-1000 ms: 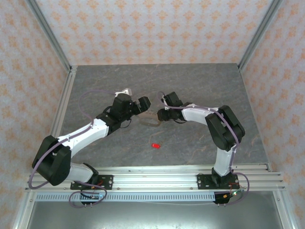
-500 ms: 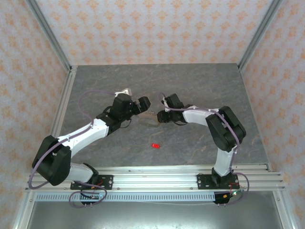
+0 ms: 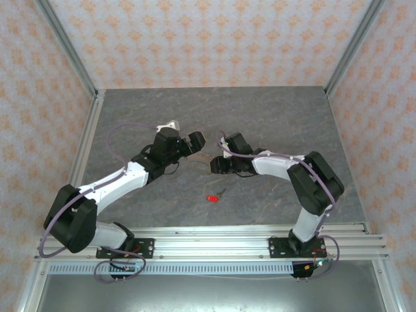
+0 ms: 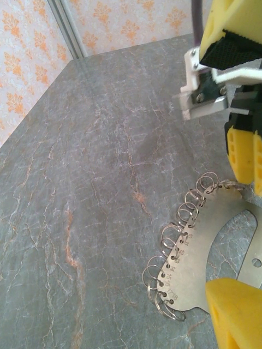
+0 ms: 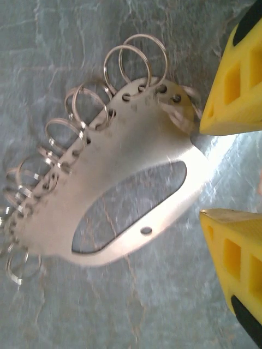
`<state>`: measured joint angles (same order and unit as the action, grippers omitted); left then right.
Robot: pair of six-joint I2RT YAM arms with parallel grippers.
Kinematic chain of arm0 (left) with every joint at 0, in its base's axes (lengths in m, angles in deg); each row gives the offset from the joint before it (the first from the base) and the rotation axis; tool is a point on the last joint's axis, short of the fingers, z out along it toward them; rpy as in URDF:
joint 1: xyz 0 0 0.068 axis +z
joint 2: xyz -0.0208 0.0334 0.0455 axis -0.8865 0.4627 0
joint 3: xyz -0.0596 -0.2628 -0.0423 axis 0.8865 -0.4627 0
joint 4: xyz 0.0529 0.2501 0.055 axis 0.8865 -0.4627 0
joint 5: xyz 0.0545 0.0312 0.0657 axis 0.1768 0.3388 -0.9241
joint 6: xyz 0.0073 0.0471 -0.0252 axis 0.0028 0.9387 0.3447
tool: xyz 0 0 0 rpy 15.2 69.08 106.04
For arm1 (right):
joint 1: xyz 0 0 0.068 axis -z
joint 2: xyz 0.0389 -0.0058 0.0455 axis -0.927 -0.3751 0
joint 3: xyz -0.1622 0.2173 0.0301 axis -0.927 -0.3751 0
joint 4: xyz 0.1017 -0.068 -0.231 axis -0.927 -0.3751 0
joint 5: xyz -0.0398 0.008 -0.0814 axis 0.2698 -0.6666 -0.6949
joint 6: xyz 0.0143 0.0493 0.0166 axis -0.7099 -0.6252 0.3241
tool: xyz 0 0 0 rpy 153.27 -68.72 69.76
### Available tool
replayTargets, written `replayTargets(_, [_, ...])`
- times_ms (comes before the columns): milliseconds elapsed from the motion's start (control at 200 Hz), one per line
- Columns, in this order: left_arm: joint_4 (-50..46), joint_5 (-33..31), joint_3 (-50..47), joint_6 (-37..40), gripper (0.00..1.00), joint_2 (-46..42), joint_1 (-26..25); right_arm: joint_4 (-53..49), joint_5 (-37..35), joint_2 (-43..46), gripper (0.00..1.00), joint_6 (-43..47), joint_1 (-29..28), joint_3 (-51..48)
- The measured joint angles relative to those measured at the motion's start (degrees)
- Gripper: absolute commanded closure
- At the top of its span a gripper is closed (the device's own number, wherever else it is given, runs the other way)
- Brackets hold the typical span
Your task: Put the keys on the keyring
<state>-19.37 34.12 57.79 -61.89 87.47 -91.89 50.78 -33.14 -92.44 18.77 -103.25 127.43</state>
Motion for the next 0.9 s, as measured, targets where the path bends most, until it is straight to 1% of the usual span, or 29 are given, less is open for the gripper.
replayTargets(75, [0.0,0.0,0.0,0.0,0.0,0.0,0.0,-0.26,-1.27,2.62,0.6,-0.15,-0.09,-0.42])
replayTargets(190, [0.0,-0.02,-0.31,0.0,0.0,0.0,0.0,-1.97,-7.08,6.03,0.61,-0.59,-0.02,-0.42])
replayTargets(285, [-0.07,-0.02,-0.76,0.02,0.0,-0.11,0.0,-3.8,-11.06,6.97,0.64,-1.2,-0.04,-0.39])
replayTargets(365, [-0.17,-0.04,-0.98,0.02,0.0,-0.24,0.0,-5.55,-13.0,6.95,0.64,-1.81,-0.02,-0.39])
replayTargets(545, [-0.46,-0.46,-1.01,0.07,0.0,-1.07,0.0,-6.88,-14.8,6.84,0.65,-2.49,-0.57,-0.39])
replayTargets(681, [-0.85,-0.98,-1.05,0.09,0.0,-1.64,0.0,-7.37,-15.32,6.08,0.67,-2.49,-2.62,-0.2])
replayTargets(901, [-1.14,-1.53,-1.36,0.13,0.0,-1.81,0.0,-7.58,-15.32,2.69,0.68,-2.75,-5.29,1.36])
